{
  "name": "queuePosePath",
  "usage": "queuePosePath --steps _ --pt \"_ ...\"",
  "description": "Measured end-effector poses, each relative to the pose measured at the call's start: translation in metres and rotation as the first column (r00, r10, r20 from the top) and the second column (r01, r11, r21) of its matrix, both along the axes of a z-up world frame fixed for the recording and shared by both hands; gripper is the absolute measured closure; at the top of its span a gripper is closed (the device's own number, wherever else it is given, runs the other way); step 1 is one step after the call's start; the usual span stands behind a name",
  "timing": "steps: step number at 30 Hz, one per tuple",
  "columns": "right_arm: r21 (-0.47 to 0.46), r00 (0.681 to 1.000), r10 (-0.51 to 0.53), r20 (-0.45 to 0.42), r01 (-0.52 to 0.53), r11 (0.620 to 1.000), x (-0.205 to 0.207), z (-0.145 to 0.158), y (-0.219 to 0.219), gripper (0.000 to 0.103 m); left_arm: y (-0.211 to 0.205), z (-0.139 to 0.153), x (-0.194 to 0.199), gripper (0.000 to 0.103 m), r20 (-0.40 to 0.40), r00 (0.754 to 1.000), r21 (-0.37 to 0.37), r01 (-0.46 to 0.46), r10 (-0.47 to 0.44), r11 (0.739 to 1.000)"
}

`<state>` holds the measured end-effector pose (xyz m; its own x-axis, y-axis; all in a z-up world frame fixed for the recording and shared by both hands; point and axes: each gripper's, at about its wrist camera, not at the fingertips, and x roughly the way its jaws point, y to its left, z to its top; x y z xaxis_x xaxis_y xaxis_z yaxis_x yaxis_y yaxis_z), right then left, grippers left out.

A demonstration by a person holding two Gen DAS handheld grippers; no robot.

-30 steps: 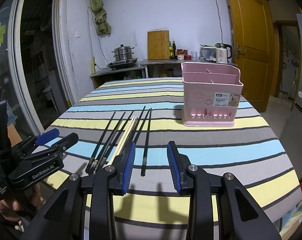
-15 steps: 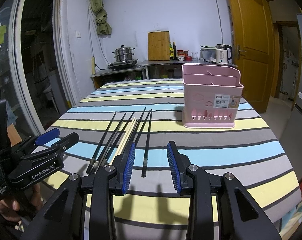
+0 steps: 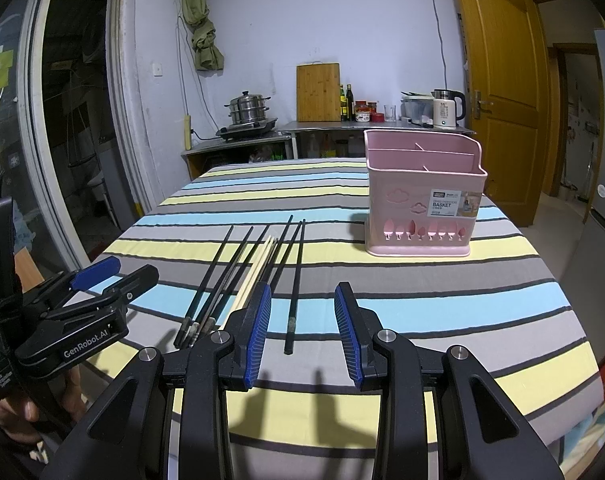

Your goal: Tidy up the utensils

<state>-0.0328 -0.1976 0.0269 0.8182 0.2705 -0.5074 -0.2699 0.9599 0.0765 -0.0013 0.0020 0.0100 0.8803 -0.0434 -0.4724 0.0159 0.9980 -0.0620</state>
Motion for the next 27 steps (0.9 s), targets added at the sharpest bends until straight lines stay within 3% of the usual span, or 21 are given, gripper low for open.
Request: queuePosePath --steps 27 --pt "-0.001 1.000 0.003 -0.001 -0.003 1.000 -0.0027 0.0032 0.0010 0.069 -0.0026 -0.0042 -0.0018 0.035 -0.010 1.000 -0.005 0.006 -0.006 1.000"
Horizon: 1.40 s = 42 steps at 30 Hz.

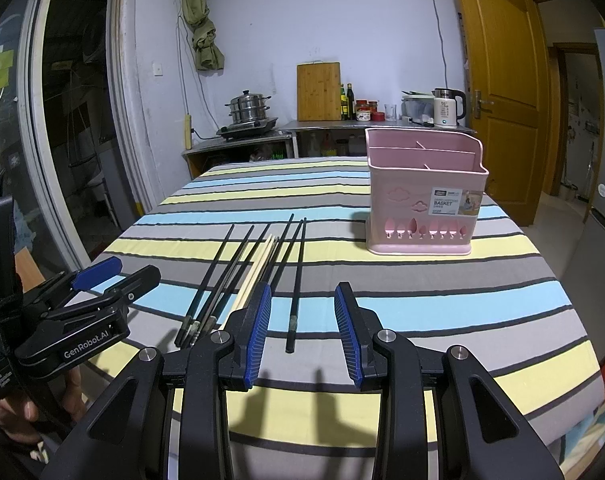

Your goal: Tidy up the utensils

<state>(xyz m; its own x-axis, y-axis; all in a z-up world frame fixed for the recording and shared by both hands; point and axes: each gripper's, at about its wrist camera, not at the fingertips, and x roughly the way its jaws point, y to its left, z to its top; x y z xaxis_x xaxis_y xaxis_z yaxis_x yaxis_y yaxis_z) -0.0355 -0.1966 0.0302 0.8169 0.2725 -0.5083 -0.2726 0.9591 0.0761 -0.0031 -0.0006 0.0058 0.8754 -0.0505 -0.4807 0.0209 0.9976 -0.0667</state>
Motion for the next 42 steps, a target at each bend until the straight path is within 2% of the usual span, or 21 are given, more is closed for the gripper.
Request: queuePosePath --steps 14,18,26,31,34,36,42 --pt "-0.001 1.000 0.014 -0.025 -0.014 1.000 0.017 -0.011 0.001 0.069 0.011 -0.009 0.022 0.035 -0.069 0.998 -0.001 -0.005 0.005 1.000" --pt "0.004 0.999 0.029 -0.035 -0.029 1.000 0.033 -0.013 0.004 0.069 0.016 -0.015 0.041 0.035 -0.121 0.993 0.006 -0.009 0.010 1.000" --pt "-0.007 0.993 0.055 -0.100 -0.056 0.998 0.078 -0.023 0.014 0.069 0.035 -0.027 0.087 0.037 -0.254 0.967 -0.067 -0.012 -0.005 0.998" --pt "-0.021 0.986 0.056 -0.158 -0.060 0.998 0.109 -0.034 0.021 0.069 0.038 -0.035 0.118 0.047 -0.330 0.944 -0.070 0.001 -0.024 0.998" --pt "-0.026 0.977 0.058 -0.205 -0.065 0.998 0.129 -0.041 0.025 0.069 0.041 -0.044 0.134 0.054 -0.377 0.925 -0.107 -0.003 -0.038 0.994" --pt "-0.035 0.969 0.057 -0.241 -0.067 0.997 0.143 -0.047 0.029 0.069 0.041 -0.044 0.139 0.056 -0.373 0.927 -0.086 -0.005 -0.028 0.996" --pt "-0.043 0.956 0.070 -0.286 -0.086 0.995 0.174 -0.056 0.040 0.069 0.044 -0.045 0.149 0.060 -0.385 0.922 -0.107 -0.004 -0.037 0.994"
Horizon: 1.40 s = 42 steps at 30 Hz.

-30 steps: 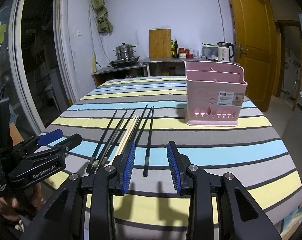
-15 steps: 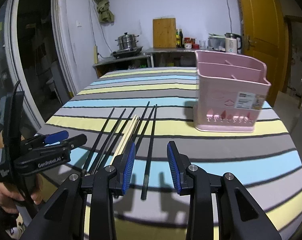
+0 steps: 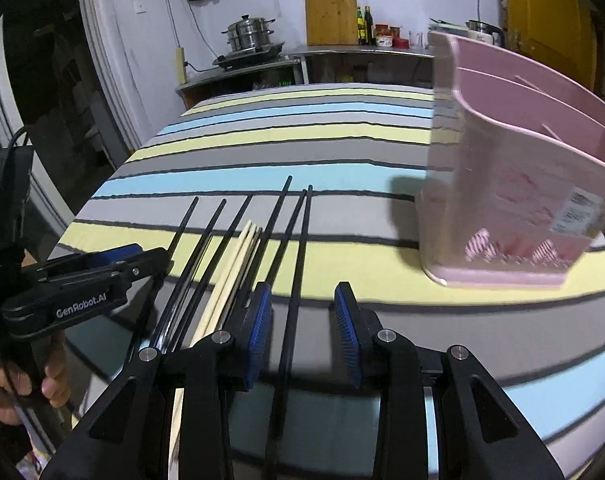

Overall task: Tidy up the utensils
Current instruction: 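Close the left gripper on a black chopstick while the right gripper grasps another black chopstick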

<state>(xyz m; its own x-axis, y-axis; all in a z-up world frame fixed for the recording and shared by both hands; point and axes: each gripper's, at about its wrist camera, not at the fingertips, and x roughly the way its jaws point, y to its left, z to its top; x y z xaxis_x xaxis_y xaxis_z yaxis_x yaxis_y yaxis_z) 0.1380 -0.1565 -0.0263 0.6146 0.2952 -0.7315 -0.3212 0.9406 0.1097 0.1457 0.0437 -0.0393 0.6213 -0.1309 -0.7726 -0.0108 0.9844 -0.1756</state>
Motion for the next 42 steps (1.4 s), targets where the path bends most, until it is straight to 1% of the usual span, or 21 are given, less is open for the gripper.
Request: queuePosePath --steps 3,7,11,13,14,17,18,19,24,27,31,36,42 --pt "-0.024 1.000 -0.005 -0.019 0.005 1.000 0.014 -0.007 0.004 0.071 -0.001 0.001 0.004 0.061 -0.004 1.000 0.010 0.005 -0.005 1.000" --pt "-0.039 0.999 -0.006 -0.049 0.004 0.999 0.027 -0.015 0.007 0.077 -0.008 0.002 0.011 0.061 -0.008 1.000 0.067 0.020 -0.020 0.998" --pt "-0.057 0.999 -0.001 -0.047 -0.001 0.998 0.036 -0.017 0.011 0.079 -0.013 0.003 0.016 0.062 -0.004 1.000 0.116 0.019 -0.019 0.993" --pt "-0.063 0.999 -0.005 -0.049 0.002 0.998 0.039 -0.018 0.012 0.081 -0.018 0.003 0.020 0.065 -0.002 1.000 0.149 0.018 -0.018 0.989" --pt "-0.069 0.999 -0.007 -0.050 0.003 0.998 0.042 -0.018 0.013 0.081 -0.019 0.003 0.021 0.067 0.000 1.000 0.154 0.019 -0.020 0.988" --pt "-0.094 0.999 -0.008 -0.046 0.003 0.996 0.047 -0.018 0.018 0.085 -0.019 0.004 0.022 0.081 0.004 1.000 0.160 0.021 -0.022 0.987" --pt "-0.095 0.999 -0.006 -0.048 0.001 0.996 0.048 -0.018 0.018 0.093 -0.019 0.004 0.023 0.090 0.003 1.000 0.157 0.023 -0.024 0.987" --pt "-0.091 0.999 -0.005 -0.053 0.001 0.996 0.046 -0.018 0.019 0.095 -0.019 0.005 0.024 0.093 0.000 1.000 0.153 0.024 -0.024 0.988" --pt "-0.049 0.998 -0.001 -0.062 -0.002 0.999 0.044 -0.013 0.014 0.096 -0.009 0.008 0.027 0.096 -0.018 1.000 0.092 0.018 -0.017 0.996" --pt "-0.017 0.999 -0.001 -0.048 0.000 1.000 0.039 -0.001 0.008 0.096 -0.004 0.013 0.022 0.097 -0.010 1.000 0.066 0.015 -0.014 0.998" --pt "0.016 1.000 0.004 -0.021 -0.004 1.000 0.030 0.015 0.003 0.096 0.004 0.031 0.013 0.097 0.022 1.000 0.027 0.022 -0.023 0.999" --pt "0.061 1.000 0.012 0.026 -0.014 0.998 0.013 0.042 -0.007 0.097 0.010 0.064 -0.003 0.097 0.085 0.995 -0.002 0.046 -0.046 0.999" --pt "0.104 0.997 0.004 0.079 -0.013 0.994 -0.003 0.071 -0.020 0.097 0.012 0.098 -0.021 0.097 0.151 0.986 -0.014 0.077 -0.074 0.997"
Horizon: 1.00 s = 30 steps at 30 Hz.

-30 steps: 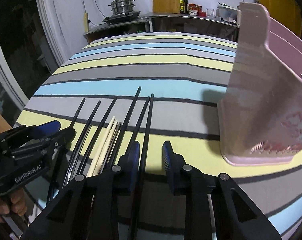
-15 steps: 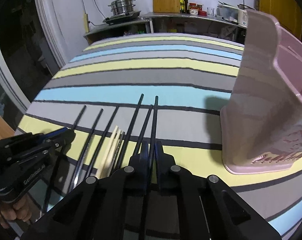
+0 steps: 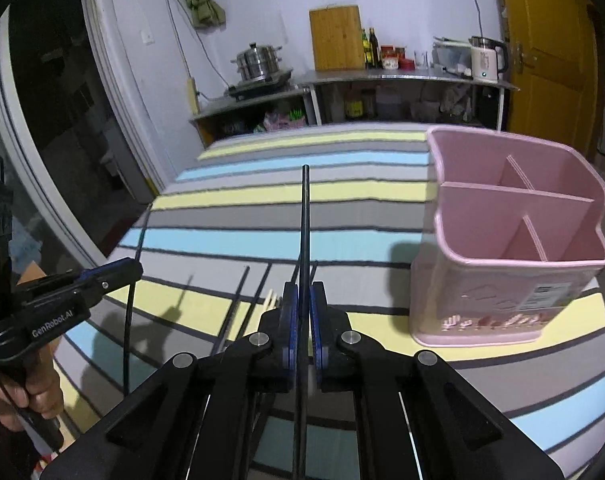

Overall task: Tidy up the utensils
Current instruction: 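Close the left gripper on a black chopstick while the right gripper grasps another black chopstick, then lift the left gripper's chopstick toward the pink holder while the right gripper carries its chopstick there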

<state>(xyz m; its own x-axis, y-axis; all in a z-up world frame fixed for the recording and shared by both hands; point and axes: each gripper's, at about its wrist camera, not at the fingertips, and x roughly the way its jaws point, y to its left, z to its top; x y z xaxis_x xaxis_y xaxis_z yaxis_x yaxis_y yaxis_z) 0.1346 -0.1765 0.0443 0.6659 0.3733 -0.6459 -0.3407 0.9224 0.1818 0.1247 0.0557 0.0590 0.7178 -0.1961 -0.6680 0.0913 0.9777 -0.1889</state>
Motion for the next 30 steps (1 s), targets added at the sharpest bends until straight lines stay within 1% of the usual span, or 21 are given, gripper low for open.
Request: queuePosePath --steps 7,9,14,17,20,25,30 --pt "0.029 0.998 -0.026 0.051 0.024 0.999 -0.015 0.025 -0.016 0.097 -0.003 0.027 -0.012 0.097 0.045 0.998 -0.021 0.040 -0.039 0.999" --pt "0.032 0.998 -0.034 0.061 0.032 0.999 -0.017 0.029 -0.020 0.098 -0.005 0.034 -0.014 0.097 0.057 0.997 -0.012 0.048 -0.047 0.999" --pt "0.047 0.998 -0.032 0.046 0.030 0.998 -0.016 0.023 -0.023 0.098 -0.005 0.042 -0.015 0.098 0.066 0.997 -0.016 0.047 -0.046 0.999" --pt "0.048 0.999 -0.029 0.016 0.029 0.998 -0.007 0.011 -0.019 0.098 -0.001 0.046 -0.014 0.098 0.071 0.997 -0.029 0.042 -0.040 0.999" --pt "0.024 0.999 -0.023 -0.028 0.024 0.999 0.005 -0.008 -0.009 0.096 0.003 0.050 -0.016 0.098 0.085 0.996 -0.033 0.033 -0.030 0.999" --pt "-0.050 0.994 -0.027 -0.107 0.022 0.999 0.032 -0.047 0.006 0.091 0.013 0.053 -0.017 0.098 0.098 0.995 -0.045 0.024 -0.020 0.999" --pt "-0.108 0.987 -0.048 -0.153 0.032 0.994 0.051 -0.073 0.013 0.091 0.020 0.050 -0.015 0.098 0.093 0.996 -0.060 0.019 -0.013 0.998"
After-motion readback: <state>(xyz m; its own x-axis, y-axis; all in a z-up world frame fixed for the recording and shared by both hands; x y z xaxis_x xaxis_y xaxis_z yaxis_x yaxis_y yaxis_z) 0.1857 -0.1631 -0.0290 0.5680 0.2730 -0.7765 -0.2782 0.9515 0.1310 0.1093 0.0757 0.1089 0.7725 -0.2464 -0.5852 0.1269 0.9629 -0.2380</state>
